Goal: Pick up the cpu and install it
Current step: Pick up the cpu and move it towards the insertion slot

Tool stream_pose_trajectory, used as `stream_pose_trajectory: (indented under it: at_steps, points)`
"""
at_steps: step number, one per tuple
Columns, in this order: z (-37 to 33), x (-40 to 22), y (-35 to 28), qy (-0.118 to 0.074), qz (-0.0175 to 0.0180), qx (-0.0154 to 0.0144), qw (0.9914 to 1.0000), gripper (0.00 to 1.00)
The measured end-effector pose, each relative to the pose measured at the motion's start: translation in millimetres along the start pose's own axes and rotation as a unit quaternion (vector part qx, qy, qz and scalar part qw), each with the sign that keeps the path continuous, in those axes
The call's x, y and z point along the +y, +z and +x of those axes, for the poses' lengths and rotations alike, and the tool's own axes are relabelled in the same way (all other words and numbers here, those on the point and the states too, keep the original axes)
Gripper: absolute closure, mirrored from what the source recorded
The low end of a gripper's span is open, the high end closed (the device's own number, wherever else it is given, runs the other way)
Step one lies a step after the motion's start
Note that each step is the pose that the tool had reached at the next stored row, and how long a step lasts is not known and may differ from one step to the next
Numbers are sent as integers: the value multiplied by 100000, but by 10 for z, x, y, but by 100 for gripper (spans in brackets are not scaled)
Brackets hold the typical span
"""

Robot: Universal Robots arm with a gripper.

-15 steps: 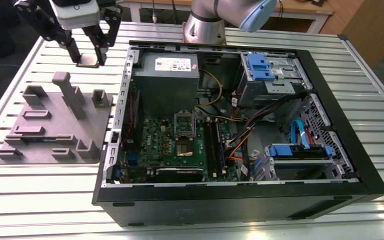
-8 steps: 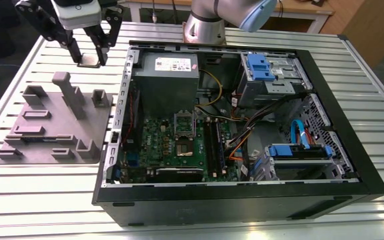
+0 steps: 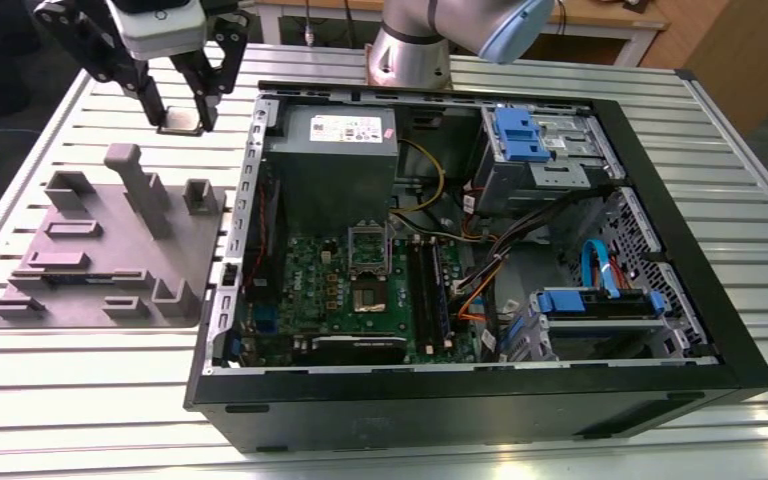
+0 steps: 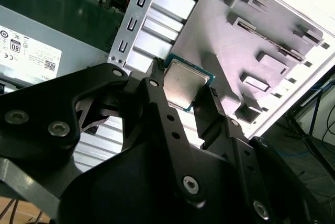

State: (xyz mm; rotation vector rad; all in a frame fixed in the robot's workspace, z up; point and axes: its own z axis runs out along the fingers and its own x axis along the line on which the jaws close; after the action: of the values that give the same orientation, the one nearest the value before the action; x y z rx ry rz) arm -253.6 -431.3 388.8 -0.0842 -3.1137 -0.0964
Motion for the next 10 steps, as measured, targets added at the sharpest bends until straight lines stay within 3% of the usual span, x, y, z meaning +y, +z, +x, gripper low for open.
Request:
stream_pose_trajectory:
  at_steps: [10]
  points:
    - [-28,1,0,-1,-3,-6,100000,53]
